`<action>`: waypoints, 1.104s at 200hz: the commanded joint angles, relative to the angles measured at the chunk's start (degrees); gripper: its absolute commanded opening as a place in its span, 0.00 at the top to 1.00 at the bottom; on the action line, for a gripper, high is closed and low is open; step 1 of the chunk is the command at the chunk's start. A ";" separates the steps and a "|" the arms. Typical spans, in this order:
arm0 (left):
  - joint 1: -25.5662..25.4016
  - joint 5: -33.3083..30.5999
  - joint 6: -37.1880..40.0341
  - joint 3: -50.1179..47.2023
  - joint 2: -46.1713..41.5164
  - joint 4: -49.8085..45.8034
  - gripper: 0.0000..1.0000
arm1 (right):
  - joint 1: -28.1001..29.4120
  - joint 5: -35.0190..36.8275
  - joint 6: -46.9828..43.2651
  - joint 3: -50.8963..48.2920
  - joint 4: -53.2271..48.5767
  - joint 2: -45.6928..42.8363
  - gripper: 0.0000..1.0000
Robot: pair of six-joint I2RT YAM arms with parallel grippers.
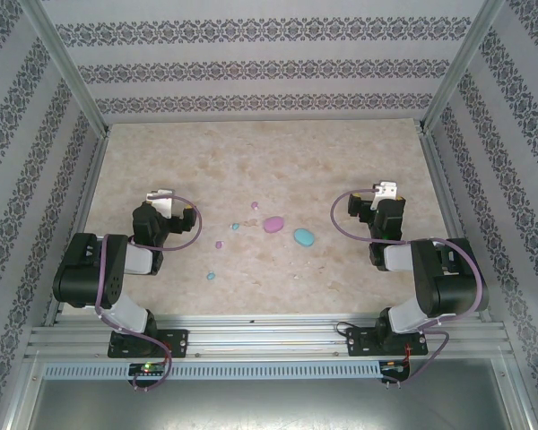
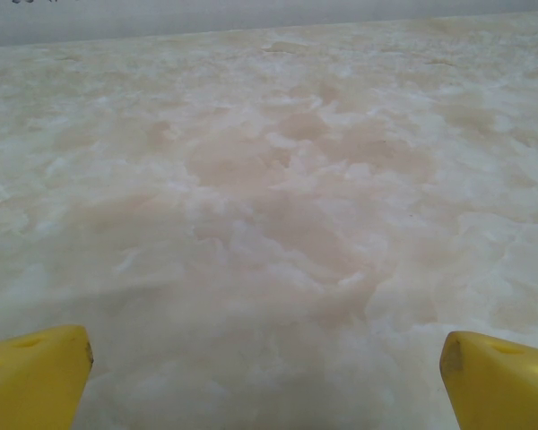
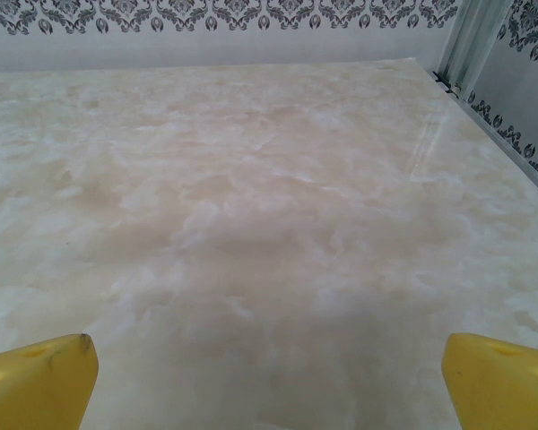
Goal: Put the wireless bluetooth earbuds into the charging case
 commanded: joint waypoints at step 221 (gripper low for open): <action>-0.29 -5.66 -2.02 -5.89 -2.64 12.24 0.00 | 0.45 -1.64 -1.58 5.22 -11.57 -4.90 0.02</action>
